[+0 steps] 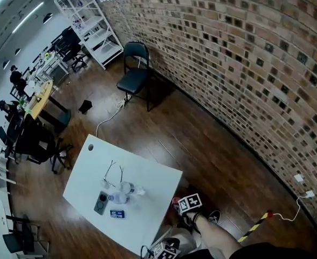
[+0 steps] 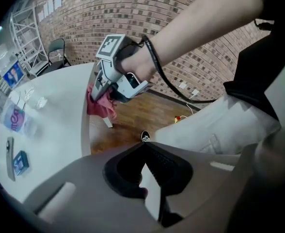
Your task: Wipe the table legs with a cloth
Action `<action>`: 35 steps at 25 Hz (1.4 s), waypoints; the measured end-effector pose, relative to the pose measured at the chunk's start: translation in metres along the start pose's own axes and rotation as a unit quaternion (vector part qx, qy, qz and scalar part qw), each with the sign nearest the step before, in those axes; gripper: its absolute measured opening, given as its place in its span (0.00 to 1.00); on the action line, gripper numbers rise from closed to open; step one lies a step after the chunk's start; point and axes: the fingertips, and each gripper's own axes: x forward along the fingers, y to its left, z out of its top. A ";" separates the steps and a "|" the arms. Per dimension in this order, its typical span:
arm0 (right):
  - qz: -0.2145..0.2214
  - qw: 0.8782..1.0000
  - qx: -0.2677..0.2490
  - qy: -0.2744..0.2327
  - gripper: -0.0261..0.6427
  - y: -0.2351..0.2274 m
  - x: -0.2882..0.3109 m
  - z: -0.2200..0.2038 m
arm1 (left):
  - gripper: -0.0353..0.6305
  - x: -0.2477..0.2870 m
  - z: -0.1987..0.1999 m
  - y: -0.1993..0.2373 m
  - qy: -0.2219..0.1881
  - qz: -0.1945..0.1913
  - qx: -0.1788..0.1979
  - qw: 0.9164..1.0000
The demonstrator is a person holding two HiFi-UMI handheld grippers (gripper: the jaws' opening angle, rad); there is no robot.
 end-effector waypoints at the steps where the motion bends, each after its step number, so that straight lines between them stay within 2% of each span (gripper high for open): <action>1: -0.004 1.000 -0.002 -0.006 0.16 -0.006 -0.003 0.015 | 0.05 0.002 0.008 0.000 -0.004 -0.001 -0.006 1.000; 4: -0.021 1.000 -0.007 -0.015 0.16 -0.020 -0.011 0.047 | 0.05 0.000 0.036 0.005 -0.031 -0.002 -0.046 0.998; 8: -0.045 0.999 0.006 -0.024 0.16 -0.034 -0.025 0.073 | 0.05 -0.004 0.079 0.030 -0.073 -0.012 -0.102 0.992; 11: -0.050 0.996 0.044 -0.051 0.16 -0.039 -0.034 0.095 | 0.05 -0.006 0.111 0.066 -0.092 -0.014 -0.111 0.989; 15: -0.030 0.988 0.121 -0.087 0.16 -0.051 -0.037 0.104 | 0.05 0.002 0.140 0.089 -0.109 -0.031 -0.091 0.989; 17: -0.008 0.986 0.139 -0.093 0.16 -0.052 -0.028 0.105 | 0.05 0.014 0.145 0.097 -0.112 -0.042 -0.087 0.989; 21: 0.016 0.986 0.140 -0.094 0.16 -0.060 -0.010 0.108 | 0.05 0.038 0.143 0.106 -0.100 -0.054 -0.092 0.989; 24: 0.039 0.985 0.140 -0.094 0.16 -0.067 0.000 0.112 | 0.05 0.057 0.139 0.109 -0.089 -0.063 -0.113 0.988; 27: 0.041 0.986 0.139 -0.087 0.16 -0.081 0.009 0.114 | 0.05 0.076 0.147 0.101 -0.088 -0.077 -0.127 0.985; 32: 0.065 0.983 0.149 -0.081 0.16 -0.106 0.032 0.110 | 0.05 0.106 0.154 0.094 -0.102 -0.043 -0.153 0.982; 35: 0.081 0.983 0.148 -0.073 0.16 -0.124 0.047 0.107 | 0.05 0.137 0.146 0.092 -0.085 -0.028 -0.166 0.982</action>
